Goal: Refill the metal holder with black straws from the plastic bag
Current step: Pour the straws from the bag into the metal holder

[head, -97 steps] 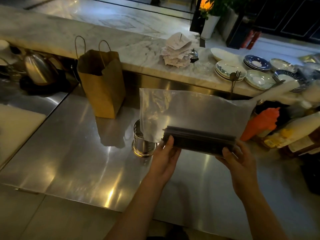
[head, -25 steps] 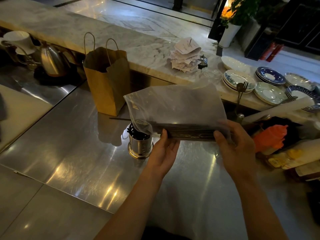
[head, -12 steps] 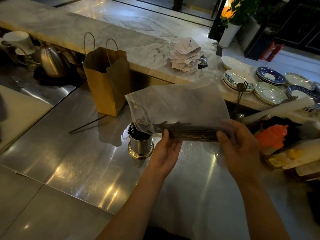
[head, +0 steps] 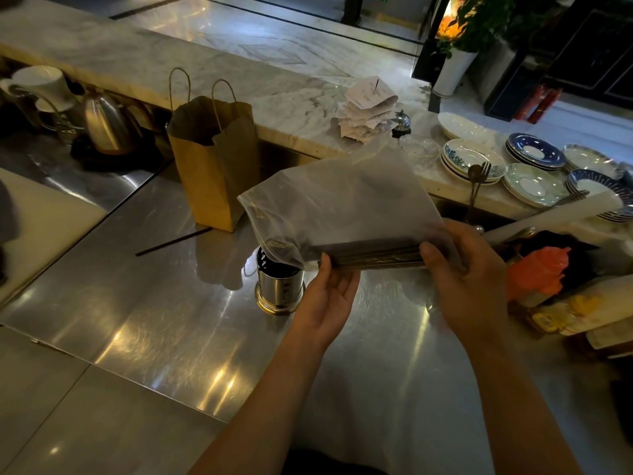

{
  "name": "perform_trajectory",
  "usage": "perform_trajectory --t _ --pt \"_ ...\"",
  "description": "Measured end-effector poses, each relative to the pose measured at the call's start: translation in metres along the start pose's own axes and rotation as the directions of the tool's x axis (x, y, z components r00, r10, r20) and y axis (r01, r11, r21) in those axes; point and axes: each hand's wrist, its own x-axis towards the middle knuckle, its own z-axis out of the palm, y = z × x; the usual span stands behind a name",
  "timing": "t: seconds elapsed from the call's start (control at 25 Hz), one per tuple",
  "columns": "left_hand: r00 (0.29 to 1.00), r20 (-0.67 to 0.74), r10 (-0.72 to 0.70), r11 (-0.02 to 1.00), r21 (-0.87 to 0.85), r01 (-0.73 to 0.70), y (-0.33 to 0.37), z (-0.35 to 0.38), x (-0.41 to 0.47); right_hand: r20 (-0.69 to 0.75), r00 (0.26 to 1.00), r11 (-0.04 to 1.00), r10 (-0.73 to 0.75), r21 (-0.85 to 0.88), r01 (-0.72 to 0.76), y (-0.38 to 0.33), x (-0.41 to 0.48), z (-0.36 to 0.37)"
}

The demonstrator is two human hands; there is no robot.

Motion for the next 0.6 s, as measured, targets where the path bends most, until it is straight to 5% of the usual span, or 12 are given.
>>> perform_trajectory --t 0.4,0.6 --pt "0.987 -0.039 -0.157 0.943 0.29 0.161 0.04 -0.018 -0.012 0.019 0.999 0.999 -0.031 -0.029 0.032 -0.019 0.032 0.024" --pt "0.989 -0.118 0.089 0.745 0.667 0.013 0.084 -0.051 -0.029 0.092 0.992 0.994 -0.085 -0.062 0.091 -0.034 0.054 0.03"
